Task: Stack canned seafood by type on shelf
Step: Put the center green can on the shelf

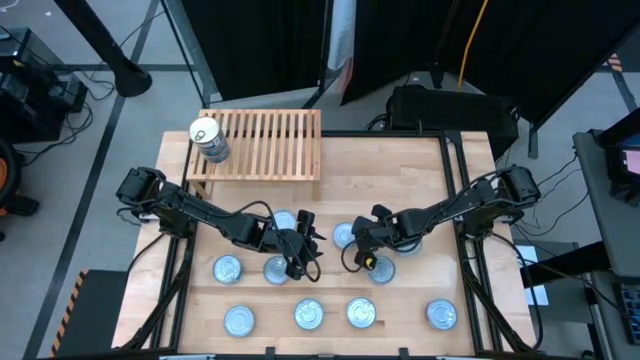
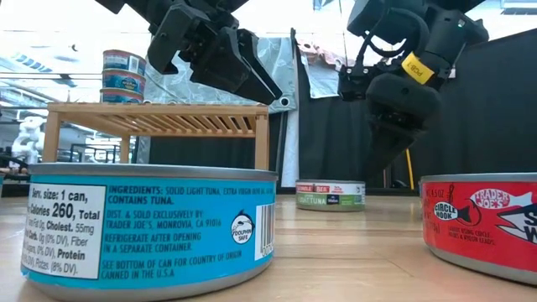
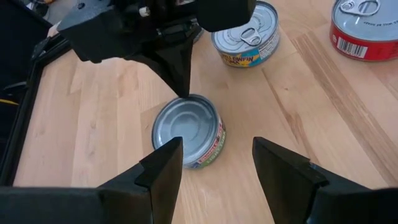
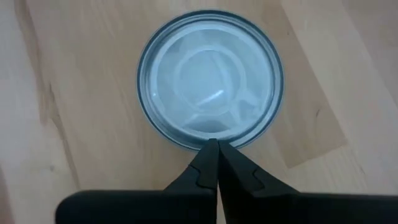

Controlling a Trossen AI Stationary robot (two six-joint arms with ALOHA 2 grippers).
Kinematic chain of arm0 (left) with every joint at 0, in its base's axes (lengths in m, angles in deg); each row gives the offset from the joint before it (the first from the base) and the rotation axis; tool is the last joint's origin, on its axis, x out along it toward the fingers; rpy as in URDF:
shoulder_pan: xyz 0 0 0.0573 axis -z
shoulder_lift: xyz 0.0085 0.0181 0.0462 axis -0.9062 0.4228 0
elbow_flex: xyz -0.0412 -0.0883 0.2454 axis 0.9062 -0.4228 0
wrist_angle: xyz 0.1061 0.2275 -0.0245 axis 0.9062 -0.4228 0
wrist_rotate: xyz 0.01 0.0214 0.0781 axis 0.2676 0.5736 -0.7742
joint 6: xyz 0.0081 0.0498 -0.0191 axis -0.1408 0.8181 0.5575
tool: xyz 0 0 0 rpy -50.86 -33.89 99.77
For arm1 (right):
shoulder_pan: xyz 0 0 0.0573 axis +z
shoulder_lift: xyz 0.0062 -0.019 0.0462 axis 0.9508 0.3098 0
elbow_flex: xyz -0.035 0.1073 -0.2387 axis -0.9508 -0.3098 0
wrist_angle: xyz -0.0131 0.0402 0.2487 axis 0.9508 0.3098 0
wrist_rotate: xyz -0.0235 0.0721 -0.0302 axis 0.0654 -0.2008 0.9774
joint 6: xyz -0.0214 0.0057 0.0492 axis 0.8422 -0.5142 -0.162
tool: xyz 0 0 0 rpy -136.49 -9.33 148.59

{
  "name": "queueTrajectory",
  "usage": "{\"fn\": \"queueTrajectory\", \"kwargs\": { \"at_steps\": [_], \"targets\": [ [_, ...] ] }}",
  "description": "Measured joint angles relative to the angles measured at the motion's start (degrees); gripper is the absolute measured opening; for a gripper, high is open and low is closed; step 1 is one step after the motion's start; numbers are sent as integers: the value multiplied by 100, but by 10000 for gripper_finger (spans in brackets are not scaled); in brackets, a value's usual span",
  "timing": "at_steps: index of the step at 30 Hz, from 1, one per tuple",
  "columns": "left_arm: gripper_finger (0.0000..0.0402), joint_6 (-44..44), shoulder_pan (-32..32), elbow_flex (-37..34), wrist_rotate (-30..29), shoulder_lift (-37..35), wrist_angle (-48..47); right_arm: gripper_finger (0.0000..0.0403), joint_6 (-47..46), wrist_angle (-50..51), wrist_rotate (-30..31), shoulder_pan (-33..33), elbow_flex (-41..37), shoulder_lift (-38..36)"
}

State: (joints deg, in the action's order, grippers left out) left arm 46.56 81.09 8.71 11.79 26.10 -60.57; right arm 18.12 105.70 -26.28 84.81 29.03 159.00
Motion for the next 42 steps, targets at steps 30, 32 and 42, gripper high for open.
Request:
{"fn": "queueTrajectory", "kwargs": {
  "at_steps": [30,32,42],
  "targets": [
    [200,22,15,7,5,490,444,0,-470,285,-816,191,-34,-406],
    [200,58,61,7,-7,482,485,0,-508,218,-819,297,-34,-501],
    [200,366,560,9,-230,433,512,0,-229,-525,-743,421,-27,-443]
  ]
}}
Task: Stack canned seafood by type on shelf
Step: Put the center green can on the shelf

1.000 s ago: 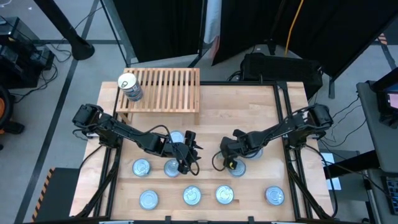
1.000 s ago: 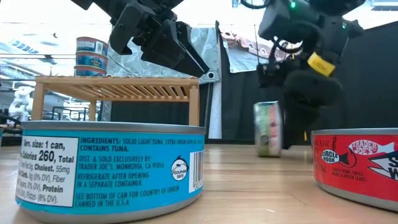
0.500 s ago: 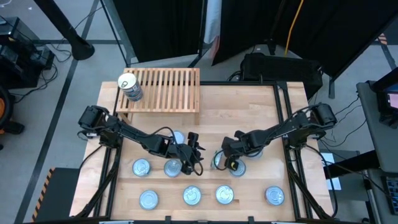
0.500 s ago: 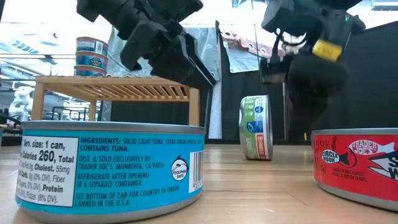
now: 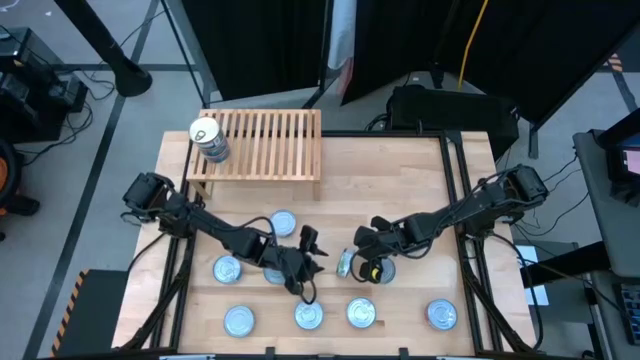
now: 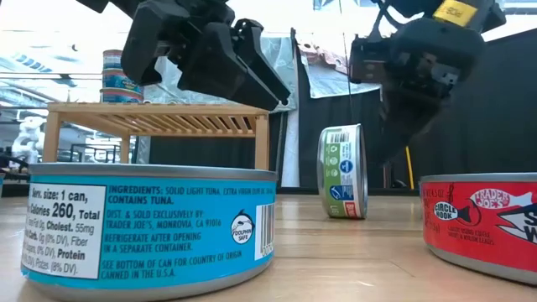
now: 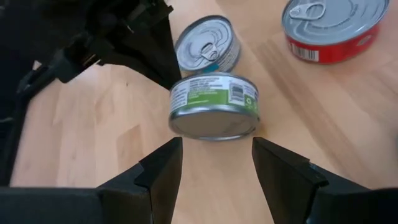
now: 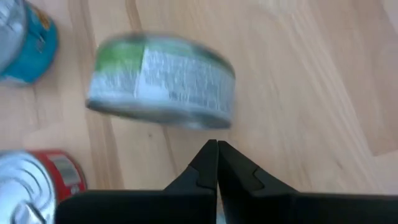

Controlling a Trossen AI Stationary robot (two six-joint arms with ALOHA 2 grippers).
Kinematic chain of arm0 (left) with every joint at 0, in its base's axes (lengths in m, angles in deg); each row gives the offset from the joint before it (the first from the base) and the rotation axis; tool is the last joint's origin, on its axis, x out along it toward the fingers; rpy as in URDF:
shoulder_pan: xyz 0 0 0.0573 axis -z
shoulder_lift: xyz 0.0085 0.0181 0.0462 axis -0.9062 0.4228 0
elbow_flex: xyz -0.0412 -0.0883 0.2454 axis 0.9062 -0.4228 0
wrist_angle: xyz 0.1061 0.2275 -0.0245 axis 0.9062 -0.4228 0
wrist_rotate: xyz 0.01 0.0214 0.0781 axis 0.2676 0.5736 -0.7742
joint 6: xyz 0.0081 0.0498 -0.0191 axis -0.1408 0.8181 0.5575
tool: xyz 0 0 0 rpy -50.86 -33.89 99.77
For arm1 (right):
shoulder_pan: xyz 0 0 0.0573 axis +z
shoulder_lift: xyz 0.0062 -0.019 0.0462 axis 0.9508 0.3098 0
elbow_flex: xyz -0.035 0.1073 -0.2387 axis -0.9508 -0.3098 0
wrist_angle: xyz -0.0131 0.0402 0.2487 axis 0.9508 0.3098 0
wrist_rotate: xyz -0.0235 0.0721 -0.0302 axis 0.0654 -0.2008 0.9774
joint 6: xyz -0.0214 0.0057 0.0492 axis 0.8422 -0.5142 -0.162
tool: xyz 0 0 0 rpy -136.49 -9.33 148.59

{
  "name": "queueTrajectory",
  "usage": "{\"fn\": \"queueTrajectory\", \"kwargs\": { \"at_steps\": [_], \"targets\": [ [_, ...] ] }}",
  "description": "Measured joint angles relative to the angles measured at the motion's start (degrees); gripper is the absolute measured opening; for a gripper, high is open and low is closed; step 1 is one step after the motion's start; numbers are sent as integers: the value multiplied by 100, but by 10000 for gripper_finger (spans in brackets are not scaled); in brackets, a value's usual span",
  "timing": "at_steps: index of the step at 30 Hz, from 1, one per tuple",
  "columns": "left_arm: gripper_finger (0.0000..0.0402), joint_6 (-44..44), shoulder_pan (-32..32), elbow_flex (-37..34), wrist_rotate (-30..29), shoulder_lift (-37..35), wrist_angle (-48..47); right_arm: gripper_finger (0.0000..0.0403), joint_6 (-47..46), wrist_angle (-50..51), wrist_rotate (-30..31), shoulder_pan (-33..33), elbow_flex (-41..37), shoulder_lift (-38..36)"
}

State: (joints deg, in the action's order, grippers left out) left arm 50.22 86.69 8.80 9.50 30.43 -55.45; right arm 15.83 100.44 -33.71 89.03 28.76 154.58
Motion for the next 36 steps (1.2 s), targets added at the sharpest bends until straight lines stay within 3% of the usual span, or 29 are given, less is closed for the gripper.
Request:
{"fn": "queueTrajectory", "kwargs": {
  "at_steps": [7,16,22,25,29,36],
  "targets": [
    [200,671,136,0,-431,33,142,0,214,-169,318,-22,2,0],
    [200,1410,111,0,-436,40,400,0,824,-483,977,-28,2,0],
    [222,1592,-20,0,-256,42,662,0,918,-389,1024,-28,11,-67],
    [256,1595,-199,-2,-49,42,814,0,677,360,1023,-26,294,-155],
    [307,1582,-428,31,270,45,1156,0,-29,2141,1030,34,976,-166],
    [329,1600,-431,249,-313,48,1470,0,-1375,4357,1188,567,1620,-166]
  ]
}}
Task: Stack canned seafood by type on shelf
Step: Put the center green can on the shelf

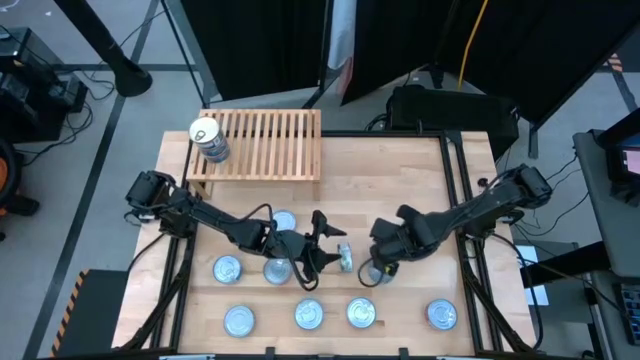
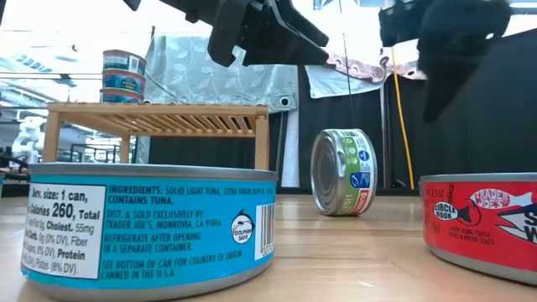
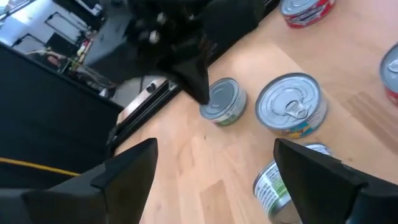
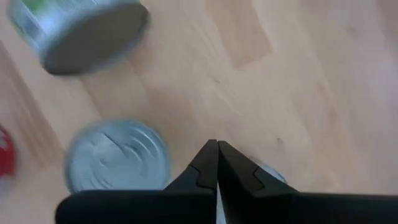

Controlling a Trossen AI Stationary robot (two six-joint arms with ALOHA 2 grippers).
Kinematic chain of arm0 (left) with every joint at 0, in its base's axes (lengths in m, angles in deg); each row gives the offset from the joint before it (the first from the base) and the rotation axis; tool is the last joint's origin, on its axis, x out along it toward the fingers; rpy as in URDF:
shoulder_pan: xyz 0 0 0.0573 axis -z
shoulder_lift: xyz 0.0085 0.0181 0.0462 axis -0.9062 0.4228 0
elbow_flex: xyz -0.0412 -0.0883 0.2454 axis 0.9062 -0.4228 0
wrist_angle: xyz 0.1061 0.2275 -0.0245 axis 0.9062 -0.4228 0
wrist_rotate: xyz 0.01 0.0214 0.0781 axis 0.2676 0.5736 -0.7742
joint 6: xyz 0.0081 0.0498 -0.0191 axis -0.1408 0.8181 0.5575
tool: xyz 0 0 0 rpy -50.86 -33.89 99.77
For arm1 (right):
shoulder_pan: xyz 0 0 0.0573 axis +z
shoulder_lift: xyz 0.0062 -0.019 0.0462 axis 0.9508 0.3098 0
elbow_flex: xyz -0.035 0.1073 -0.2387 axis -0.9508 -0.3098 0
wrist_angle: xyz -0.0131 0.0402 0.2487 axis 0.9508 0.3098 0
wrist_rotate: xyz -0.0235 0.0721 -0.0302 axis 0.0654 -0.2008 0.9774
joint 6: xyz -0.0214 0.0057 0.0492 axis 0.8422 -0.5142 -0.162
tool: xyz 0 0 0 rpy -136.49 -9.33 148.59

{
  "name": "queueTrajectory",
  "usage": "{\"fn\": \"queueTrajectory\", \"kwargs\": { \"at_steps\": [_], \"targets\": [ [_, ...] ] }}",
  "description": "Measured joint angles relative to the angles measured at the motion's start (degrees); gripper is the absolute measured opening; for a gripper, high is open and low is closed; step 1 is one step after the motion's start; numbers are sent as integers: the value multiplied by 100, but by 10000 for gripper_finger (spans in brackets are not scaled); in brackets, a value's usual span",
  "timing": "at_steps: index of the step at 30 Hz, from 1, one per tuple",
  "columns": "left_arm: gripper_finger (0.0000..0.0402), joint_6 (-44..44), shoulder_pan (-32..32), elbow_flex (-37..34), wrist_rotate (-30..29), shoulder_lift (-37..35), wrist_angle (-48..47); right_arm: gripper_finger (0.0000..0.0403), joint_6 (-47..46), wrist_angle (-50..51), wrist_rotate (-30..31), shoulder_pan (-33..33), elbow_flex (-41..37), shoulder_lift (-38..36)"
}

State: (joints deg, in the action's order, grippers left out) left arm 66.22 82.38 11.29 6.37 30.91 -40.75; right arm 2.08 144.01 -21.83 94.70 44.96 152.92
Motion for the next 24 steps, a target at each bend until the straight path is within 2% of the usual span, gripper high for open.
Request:
{"fn": "queueTrajectory", "kwargs": {
  "at_steps": [6,10,16,19,24],
  "targets": [
    [329,-130,153,-2,-87,0,-377,0,-321,84,435,498,2,4],
    [329,-441,94,-2,-30,-2,-605,0,-281,-563,423,586,2,4],
    [329,-440,26,-5,995,42,-1132,0,253,-1960,291,538,2,4],
    [329,-66,49,-11,829,104,-1136,0,278,-2297,-16,494,2,4],
    [329,67,86,-4,688,121,-1050,0,-15,-2371,-52,502,-11,4]
  ]
}}
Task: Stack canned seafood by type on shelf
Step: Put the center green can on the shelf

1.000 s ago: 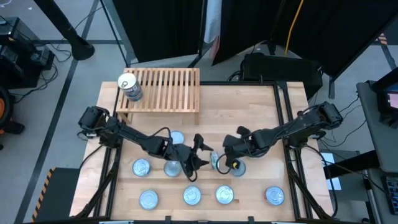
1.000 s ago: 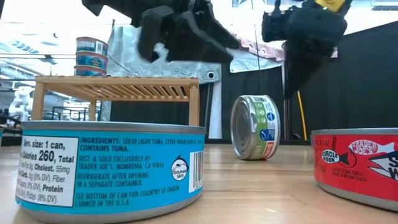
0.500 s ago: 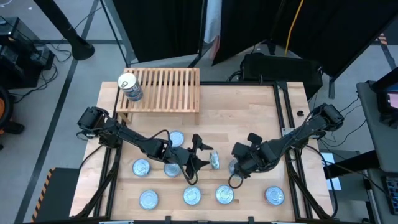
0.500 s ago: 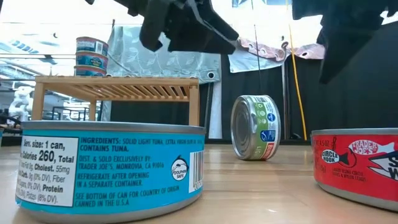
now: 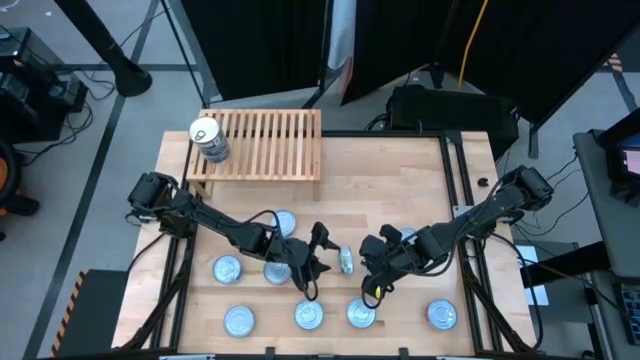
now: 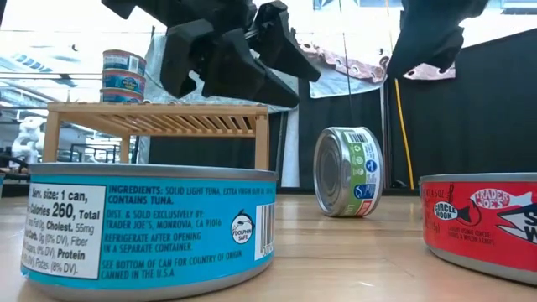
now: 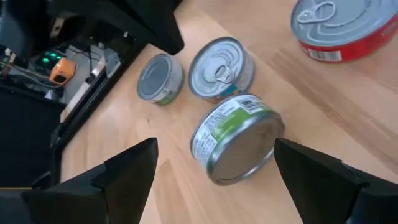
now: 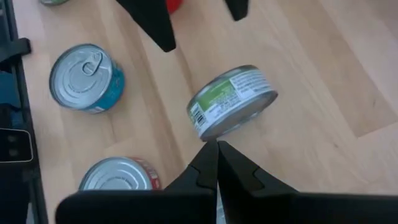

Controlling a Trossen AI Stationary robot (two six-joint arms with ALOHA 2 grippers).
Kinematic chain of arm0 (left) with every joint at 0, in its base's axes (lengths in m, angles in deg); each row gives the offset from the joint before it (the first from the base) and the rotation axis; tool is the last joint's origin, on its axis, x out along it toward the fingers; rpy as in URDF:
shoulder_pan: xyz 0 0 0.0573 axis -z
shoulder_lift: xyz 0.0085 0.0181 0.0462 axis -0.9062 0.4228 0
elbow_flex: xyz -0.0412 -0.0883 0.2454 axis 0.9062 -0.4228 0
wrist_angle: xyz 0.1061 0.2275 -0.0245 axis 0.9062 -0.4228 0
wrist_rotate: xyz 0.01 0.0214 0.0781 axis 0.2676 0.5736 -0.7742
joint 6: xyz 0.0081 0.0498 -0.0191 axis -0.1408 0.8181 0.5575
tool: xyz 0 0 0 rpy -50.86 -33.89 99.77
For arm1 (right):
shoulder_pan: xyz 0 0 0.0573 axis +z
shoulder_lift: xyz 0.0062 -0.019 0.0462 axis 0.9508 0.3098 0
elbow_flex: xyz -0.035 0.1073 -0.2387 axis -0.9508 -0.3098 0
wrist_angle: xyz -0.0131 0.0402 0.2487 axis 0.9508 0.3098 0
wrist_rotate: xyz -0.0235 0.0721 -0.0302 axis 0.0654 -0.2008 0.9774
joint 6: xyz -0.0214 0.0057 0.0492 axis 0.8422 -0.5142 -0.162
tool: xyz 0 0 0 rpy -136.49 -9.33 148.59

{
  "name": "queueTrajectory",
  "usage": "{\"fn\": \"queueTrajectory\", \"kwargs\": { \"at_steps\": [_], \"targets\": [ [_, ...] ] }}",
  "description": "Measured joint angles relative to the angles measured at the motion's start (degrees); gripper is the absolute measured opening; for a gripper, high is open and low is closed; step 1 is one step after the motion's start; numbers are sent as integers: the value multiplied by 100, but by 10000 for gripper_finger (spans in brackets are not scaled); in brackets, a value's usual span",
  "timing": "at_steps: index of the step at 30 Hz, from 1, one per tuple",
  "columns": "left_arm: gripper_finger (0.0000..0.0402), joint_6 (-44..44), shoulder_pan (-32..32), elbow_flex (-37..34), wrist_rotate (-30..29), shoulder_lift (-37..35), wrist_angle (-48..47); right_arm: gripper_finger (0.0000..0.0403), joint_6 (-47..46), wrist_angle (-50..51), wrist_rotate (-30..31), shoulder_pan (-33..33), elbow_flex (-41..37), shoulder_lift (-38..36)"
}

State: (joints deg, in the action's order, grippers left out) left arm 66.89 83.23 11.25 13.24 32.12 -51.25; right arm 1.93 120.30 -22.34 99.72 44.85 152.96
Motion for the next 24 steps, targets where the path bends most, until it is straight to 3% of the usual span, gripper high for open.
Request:
{"fn": "queueTrajectory", "kwargs": {
  "at_steps": [9,18,24],
  "targets": [
    [329,-344,26,-1,-3,1,-32,0,595,-246,31,-292,-674,2],
    [329,-379,0,-1,19,1,-38,0,1636,-1771,34,-862,-1431,4],
    [329,-383,-129,-3,21,218,19,0,1882,-2062,7,-1039,-1650,4]
  ]
}}
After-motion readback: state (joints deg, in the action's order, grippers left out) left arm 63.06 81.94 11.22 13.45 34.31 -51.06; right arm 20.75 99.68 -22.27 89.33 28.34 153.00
